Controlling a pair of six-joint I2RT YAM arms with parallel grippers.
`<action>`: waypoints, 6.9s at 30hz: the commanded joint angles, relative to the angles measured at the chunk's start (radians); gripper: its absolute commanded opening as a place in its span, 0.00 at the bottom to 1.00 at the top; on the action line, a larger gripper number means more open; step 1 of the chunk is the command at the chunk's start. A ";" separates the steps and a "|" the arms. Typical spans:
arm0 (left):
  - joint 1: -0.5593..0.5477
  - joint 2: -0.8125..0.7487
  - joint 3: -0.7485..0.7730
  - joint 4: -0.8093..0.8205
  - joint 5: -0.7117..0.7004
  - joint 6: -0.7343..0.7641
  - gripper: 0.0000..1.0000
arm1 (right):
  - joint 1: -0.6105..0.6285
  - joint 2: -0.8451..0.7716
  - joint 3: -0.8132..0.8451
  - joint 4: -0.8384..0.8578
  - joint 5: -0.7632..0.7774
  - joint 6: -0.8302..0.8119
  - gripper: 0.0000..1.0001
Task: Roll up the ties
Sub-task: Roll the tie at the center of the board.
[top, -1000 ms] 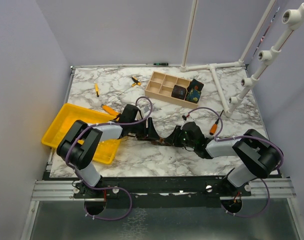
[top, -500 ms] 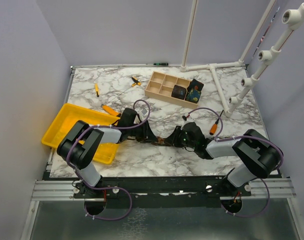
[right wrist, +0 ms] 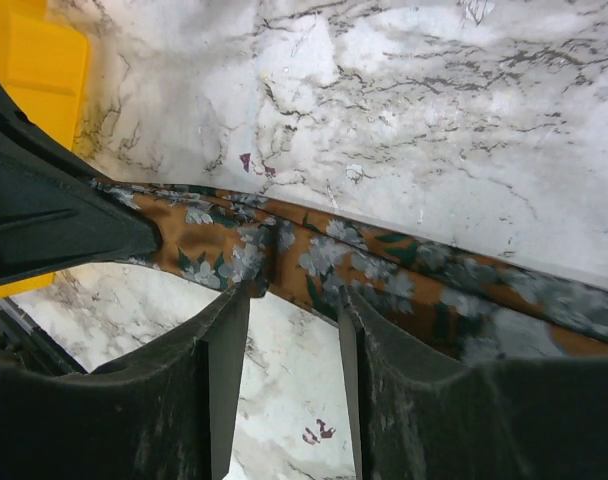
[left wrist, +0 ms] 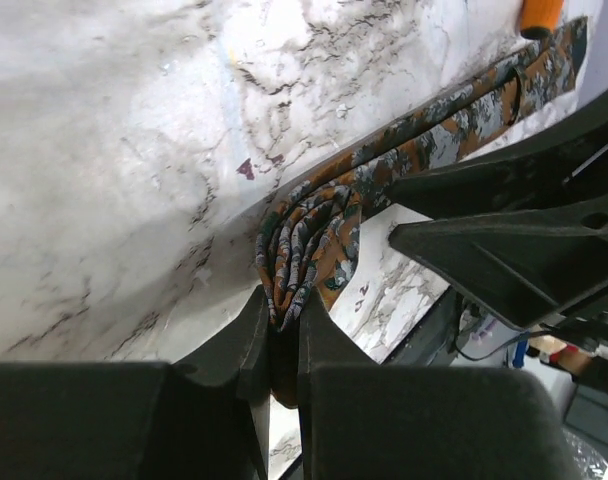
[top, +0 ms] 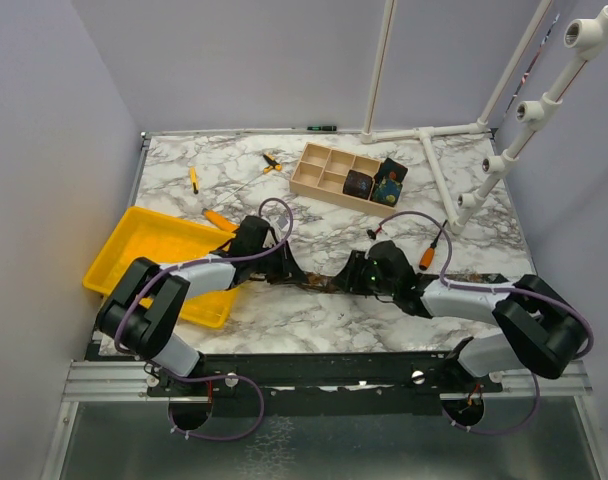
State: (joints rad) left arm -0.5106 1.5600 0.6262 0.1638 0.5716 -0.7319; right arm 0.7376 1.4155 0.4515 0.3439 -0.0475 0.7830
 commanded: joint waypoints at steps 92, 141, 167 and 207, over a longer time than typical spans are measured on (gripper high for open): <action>-0.452 0.540 0.859 -1.529 -1.555 -0.172 0.00 | -0.001 -0.341 -0.170 -0.230 0.176 0.017 0.33; -0.220 -0.166 0.485 -0.872 -0.829 0.165 0.81 | 0.029 -0.131 0.082 -0.154 -0.176 -0.060 0.42; -0.027 -0.355 0.214 -0.670 -0.664 0.223 0.75 | 0.167 0.378 0.515 -0.255 -0.022 0.132 0.40; 0.021 -0.340 0.133 -0.623 -0.598 0.241 0.75 | 0.111 0.427 0.556 -0.164 -0.073 -0.091 0.30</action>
State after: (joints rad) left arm -0.5030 1.2373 0.7799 -0.4694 -0.0402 -0.5102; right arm 0.8536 1.8324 0.9634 0.2001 -0.1387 0.7738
